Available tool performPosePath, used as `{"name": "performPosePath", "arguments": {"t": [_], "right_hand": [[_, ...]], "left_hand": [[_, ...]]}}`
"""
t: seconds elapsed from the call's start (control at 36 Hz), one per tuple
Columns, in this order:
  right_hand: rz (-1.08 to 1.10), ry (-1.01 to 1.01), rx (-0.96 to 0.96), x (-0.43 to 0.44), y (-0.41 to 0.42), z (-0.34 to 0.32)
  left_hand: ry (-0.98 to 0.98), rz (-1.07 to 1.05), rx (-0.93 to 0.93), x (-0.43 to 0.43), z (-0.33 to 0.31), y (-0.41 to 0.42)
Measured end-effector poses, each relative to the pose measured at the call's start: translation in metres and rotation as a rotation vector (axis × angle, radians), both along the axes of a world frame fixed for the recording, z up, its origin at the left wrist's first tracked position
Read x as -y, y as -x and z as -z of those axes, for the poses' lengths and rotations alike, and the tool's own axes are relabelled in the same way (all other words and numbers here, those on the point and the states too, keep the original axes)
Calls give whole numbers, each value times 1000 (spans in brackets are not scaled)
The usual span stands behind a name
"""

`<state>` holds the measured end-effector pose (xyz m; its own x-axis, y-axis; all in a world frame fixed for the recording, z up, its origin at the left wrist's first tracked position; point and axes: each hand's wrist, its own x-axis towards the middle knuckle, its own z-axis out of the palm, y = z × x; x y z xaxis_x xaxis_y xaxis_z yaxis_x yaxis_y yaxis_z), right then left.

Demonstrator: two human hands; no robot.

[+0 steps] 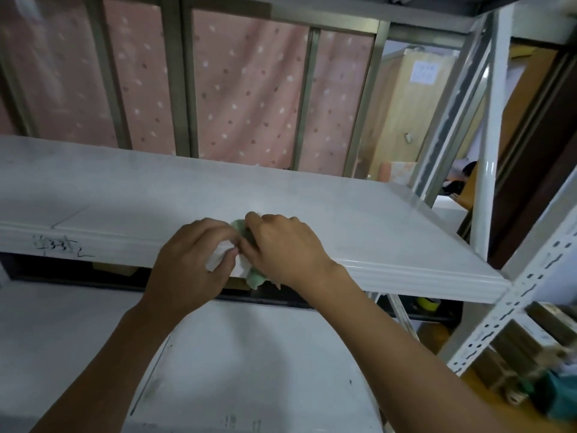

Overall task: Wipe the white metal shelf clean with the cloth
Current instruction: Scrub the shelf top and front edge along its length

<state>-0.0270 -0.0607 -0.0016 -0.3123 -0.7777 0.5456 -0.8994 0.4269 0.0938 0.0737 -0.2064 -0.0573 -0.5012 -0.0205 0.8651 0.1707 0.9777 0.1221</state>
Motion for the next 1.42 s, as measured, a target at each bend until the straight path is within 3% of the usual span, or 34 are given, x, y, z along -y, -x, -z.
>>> {"name": "performPosePath", "arguments": {"t": [0.31, 0.53, 0.67, 0.83, 1.0, 1.25, 1.42], "right_hand": [[344, -52, 136, -115, 67, -17], [858, -84, 160, -189, 157, -44], [928, -111, 371, -190, 201, -30], [811, -222, 305, -164, 226, -28], [563, -319, 164, -99, 220, -25], [74, -350, 167, 17, 139, -26], [-297, -322, 137, 36, 77, -22]], "left_hand": [[151, 111, -43, -106, -20, 64], [109, 40, 2, -124, -20, 88], [39, -61, 45, -114, -22, 92], [11, -106, 3, -94, -27, 84], [-210, -217, 41, -48, -30, 54], [-240, -333, 2, -18, -18, 27], [-222, -384, -45, -7, -7, 21]]}}
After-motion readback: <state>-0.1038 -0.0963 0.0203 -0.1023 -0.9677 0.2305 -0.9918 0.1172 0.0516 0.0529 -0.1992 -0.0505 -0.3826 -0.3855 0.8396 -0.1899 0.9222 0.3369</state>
